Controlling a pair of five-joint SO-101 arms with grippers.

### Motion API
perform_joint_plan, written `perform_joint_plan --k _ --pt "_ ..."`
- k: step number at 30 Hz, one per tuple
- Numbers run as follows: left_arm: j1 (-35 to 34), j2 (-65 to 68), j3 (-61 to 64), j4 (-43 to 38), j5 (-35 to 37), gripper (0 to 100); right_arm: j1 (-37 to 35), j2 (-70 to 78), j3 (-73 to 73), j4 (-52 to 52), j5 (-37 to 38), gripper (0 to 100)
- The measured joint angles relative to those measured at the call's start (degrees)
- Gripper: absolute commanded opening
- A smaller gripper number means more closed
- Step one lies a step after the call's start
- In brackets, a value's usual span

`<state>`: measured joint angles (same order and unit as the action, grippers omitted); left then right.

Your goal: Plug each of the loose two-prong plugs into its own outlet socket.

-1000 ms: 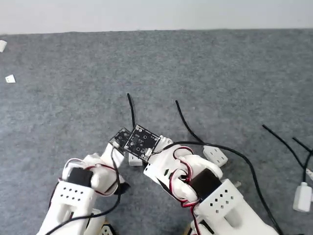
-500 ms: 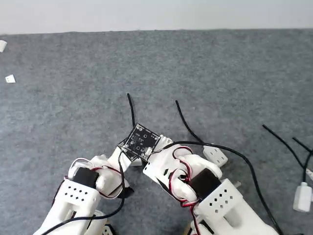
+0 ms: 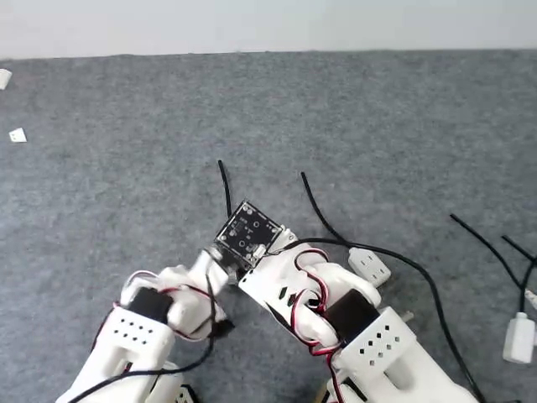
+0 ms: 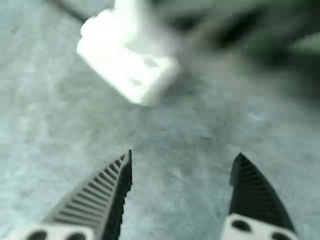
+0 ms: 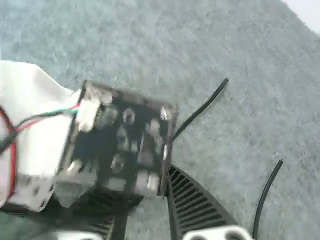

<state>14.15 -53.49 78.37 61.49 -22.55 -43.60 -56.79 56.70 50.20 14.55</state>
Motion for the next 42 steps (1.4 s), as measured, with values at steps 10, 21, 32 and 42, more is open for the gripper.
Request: perform_joint_plan --k 10,21,32,42 --pt "-27.52 0.0 -0.79 -12.92 16.62 30 0.09 12.48 -4.92 -2.11 -7.38 0.8" --pt "-32.7 0.0 -0.97 -17.05 22.68 30 3.6 30.33 -19.69 -0.09 -20.66 0.8" --pt "-32.7 0.0 -0.97 -17.05 23.3 30 3.69 42.46 -23.91 -0.09 -23.74 0.8" --pt "-32.7 0.0 -0.97 -17.05 23.38 30 2.2 44.84 -24.09 0.44 -23.91 0.8"
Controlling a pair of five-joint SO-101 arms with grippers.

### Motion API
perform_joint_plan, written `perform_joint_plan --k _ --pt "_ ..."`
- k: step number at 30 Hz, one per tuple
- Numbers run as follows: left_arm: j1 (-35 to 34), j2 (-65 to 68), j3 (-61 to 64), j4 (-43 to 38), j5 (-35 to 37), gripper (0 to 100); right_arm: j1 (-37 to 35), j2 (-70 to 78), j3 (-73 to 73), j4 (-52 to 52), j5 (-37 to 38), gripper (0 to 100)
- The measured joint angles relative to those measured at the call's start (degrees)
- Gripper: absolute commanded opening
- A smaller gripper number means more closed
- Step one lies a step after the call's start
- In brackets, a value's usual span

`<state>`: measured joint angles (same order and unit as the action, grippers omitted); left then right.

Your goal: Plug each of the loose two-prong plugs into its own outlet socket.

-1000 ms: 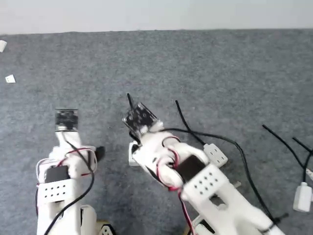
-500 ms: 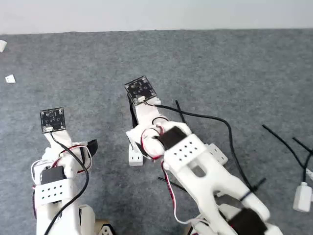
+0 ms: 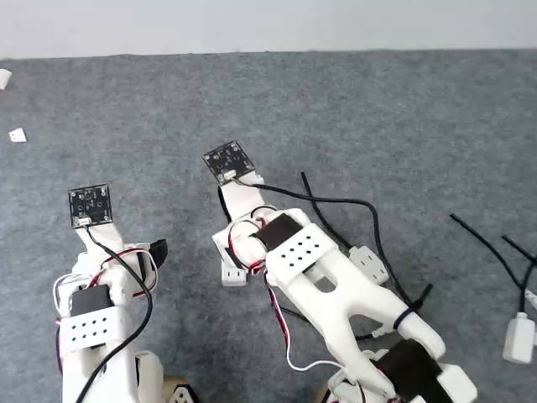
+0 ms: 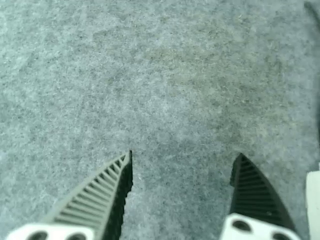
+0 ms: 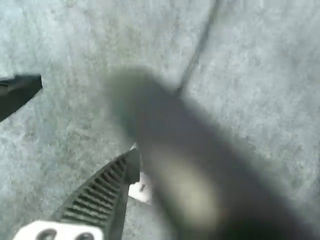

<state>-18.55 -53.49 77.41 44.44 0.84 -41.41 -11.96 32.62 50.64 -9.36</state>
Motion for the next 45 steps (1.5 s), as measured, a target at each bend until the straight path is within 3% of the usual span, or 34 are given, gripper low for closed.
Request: perform_joint_plan --k 10,21,32,39,45 --pt "0.0 0.0 0.0 0.0 0.0 30 0.0 0.18 0.09 -0.18 0.0 0.8" --pt "0.0 0.0 0.0 0.0 0.0 30 -1.23 0.62 7.82 -6.95 2.73 0.8" --pt "0.0 0.0 0.0 0.0 0.0 30 -1.23 7.3 2.2 -3.16 4.04 1.5" --pt "0.0 0.0 0.0 0.0 0.0 30 -2.2 8.44 2.02 -1.49 4.04 21.2" --pt "0.0 0.0 0.0 0.0 0.0 30 -6.86 10.2 2.81 -0.88 4.04 23.2"
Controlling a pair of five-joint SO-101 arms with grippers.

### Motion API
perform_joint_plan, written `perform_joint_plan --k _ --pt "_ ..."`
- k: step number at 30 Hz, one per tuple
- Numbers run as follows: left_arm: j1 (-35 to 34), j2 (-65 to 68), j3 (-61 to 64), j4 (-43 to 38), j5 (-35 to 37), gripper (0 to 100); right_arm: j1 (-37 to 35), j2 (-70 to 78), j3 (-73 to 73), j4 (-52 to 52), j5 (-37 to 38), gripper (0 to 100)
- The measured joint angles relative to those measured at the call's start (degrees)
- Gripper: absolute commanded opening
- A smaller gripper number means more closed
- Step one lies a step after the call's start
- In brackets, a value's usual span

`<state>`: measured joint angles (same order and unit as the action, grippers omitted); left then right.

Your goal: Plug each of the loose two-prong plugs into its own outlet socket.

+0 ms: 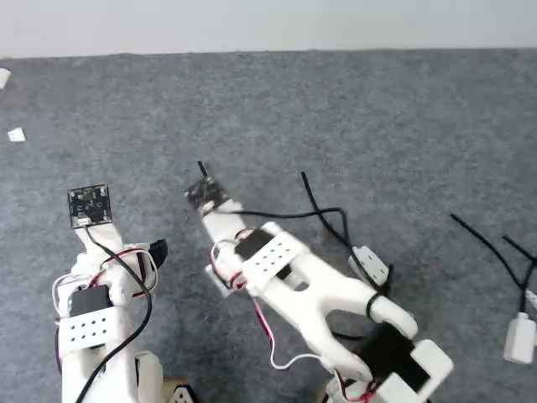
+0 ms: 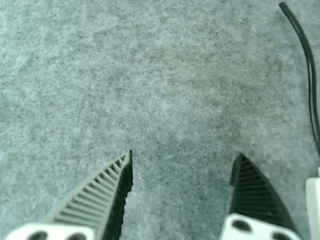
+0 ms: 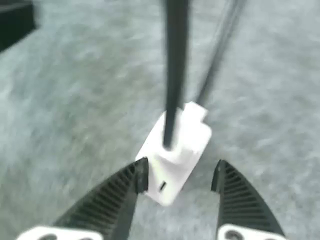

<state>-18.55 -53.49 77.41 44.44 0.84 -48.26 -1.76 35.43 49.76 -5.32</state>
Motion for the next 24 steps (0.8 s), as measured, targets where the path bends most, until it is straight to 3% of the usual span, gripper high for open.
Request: perform_joint_plan --k 11,16,24 --pt "-0.09 0.0 0.0 0.0 -0.09 30 -1.93 6.24 -6.07 1.41 -3.52 22.6" --pt "-0.18 0.0 0.0 0.0 0.0 30 -2.02 11.78 -10.37 5.98 -3.6 0.0" --pt "-2.29 0.0 -0.18 0.0 0.0 30 -0.62 11.08 -12.22 10.11 -3.6 0.9"
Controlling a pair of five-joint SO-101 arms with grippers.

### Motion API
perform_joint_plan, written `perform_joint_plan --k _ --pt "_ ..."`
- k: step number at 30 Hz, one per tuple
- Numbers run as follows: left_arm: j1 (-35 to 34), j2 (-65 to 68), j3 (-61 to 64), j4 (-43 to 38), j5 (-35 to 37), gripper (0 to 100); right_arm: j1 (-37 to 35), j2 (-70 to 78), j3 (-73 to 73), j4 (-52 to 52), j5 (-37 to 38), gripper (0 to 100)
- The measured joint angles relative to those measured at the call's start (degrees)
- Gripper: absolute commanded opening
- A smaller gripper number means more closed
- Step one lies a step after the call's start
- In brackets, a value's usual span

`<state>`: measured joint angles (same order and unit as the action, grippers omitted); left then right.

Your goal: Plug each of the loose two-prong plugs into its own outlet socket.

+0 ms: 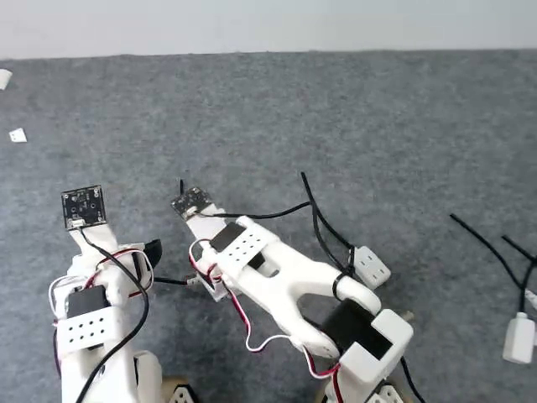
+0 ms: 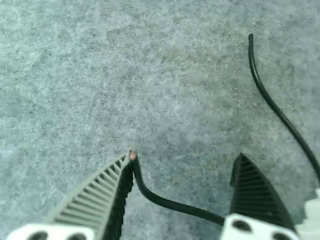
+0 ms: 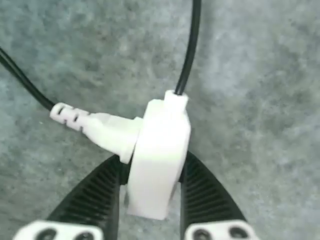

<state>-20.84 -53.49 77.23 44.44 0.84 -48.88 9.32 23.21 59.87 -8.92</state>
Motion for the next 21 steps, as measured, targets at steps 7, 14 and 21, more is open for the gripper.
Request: perform_joint_plan --k 7,14,21 --pt "-0.18 0.0 -0.62 0.0 0.0 30 4.31 -14.95 0.0 9.67 8.18 0.9" --pt "-0.09 0.0 -0.62 0.0 0.0 30 18.29 -36.66 0.0 24.0 20.13 0.9" --pt "-0.09 0.09 -0.62 0.0 0.0 30 44.57 -58.46 3.08 29.19 29.27 0.9"
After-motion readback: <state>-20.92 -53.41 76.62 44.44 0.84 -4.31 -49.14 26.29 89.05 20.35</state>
